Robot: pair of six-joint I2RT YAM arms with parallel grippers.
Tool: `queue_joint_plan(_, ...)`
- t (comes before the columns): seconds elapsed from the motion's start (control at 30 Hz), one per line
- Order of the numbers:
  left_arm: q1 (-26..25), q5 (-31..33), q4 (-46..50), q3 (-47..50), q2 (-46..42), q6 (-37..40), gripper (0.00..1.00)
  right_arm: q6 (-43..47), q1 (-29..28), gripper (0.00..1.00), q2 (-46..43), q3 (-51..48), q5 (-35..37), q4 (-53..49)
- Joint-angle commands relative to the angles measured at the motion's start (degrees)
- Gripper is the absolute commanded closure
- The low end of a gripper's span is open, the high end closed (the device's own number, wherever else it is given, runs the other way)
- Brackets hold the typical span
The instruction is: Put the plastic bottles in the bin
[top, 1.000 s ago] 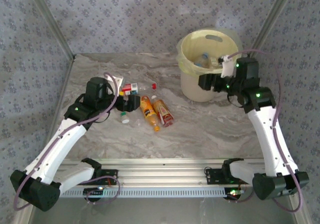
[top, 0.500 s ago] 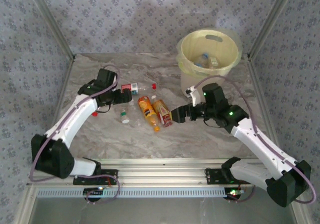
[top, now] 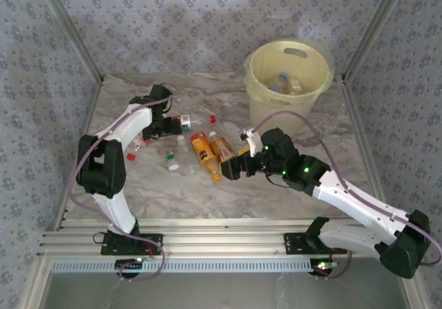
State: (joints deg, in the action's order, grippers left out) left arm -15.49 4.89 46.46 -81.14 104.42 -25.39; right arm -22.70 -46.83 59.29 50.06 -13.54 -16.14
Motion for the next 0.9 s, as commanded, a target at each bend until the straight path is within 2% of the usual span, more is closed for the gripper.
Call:
queue_joint_plan(0.0, 0.3, 0.6, 2.5, -2.9, 2.6, -1.4, 0.10, -0.8, -0.5, 0.00, 0.1, -0.8, 3.1, 1.4)
queue_joint_plan(0.33, 1.0, -0.9, 0.8, -3.5, 7.4, -2.2, 0.17, -1.1, -0.6, 0.00, 0.5, -0.9, 3.9, 0.9)
queue_joint_plan(0.43, 1.1, -0.9, 0.1, -2.7, 7.3, -2.4, 0.22, -1.2, -0.6, 0.00, 0.5, -1.2, 3.9, 1.0)
queue_joint_plan(0.7, 1.2, -1.6, -1.1, -1.1, 4.4, -2.8, 0.42, -1.5, -0.8, 0.00, 0.7, -1.6, 4.0, 1.5)
queue_joint_plan(0.87, 1.2, -2.0, -1.5, 0.7, -0.4, -3.4, 0.43, -2.3, -1.0, 0.00, 0.7, -2.0, 3.3, 2.4)
